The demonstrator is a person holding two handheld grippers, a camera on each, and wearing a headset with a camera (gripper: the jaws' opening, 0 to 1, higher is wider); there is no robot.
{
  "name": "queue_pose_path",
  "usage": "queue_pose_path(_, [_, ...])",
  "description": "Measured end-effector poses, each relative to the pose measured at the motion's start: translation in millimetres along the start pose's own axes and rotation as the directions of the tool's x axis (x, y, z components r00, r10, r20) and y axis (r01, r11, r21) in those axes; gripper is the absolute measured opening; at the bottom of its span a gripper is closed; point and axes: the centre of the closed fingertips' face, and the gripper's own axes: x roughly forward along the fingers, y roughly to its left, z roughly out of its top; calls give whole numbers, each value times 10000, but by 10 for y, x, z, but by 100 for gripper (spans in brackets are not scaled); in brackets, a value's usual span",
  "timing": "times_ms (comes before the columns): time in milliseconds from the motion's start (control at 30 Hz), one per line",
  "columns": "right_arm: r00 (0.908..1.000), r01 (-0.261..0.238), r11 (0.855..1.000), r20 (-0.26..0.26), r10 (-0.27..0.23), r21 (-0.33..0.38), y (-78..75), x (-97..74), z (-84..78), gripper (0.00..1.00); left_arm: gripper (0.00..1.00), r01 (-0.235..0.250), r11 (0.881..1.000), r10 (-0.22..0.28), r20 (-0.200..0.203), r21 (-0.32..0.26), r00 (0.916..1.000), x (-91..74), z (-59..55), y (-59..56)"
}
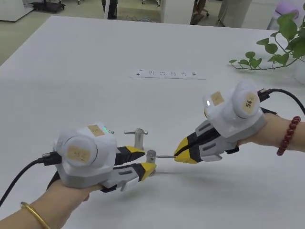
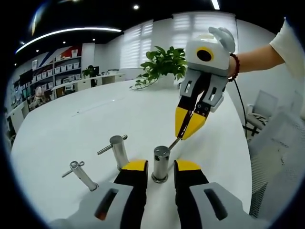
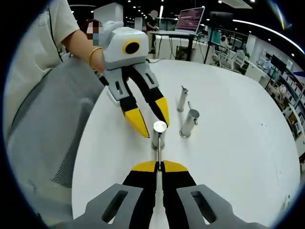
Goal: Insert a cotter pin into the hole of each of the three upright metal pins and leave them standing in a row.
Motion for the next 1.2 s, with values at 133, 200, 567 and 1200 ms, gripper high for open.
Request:
queue_pose_path(133, [10000, -25, 10000, 29, 25, -32, 1, -10, 5, 4, 19, 43, 10000, -43, 3, 23, 10000, 18, -3, -9])
queue_pose_path(200, [10000, -22, 10000, 47, 22, -40, 1, -19, 12, 4, 16, 32, 10000, -32, 7, 39, 10000, 27, 2, -14])
queue_pose_path(567, [9998, -62, 9998, 196, 66, -170, 18, -13, 59, 4, 12, 15, 9999, -14, -16, 149, 10000, 52, -3, -7])
queue_pose_path(1200, [9991, -216, 9988, 363, 232, -445, 26, 170, 237, 4, 12, 202, 9978, -182, 318, -628, 9993, 64, -20, -7])
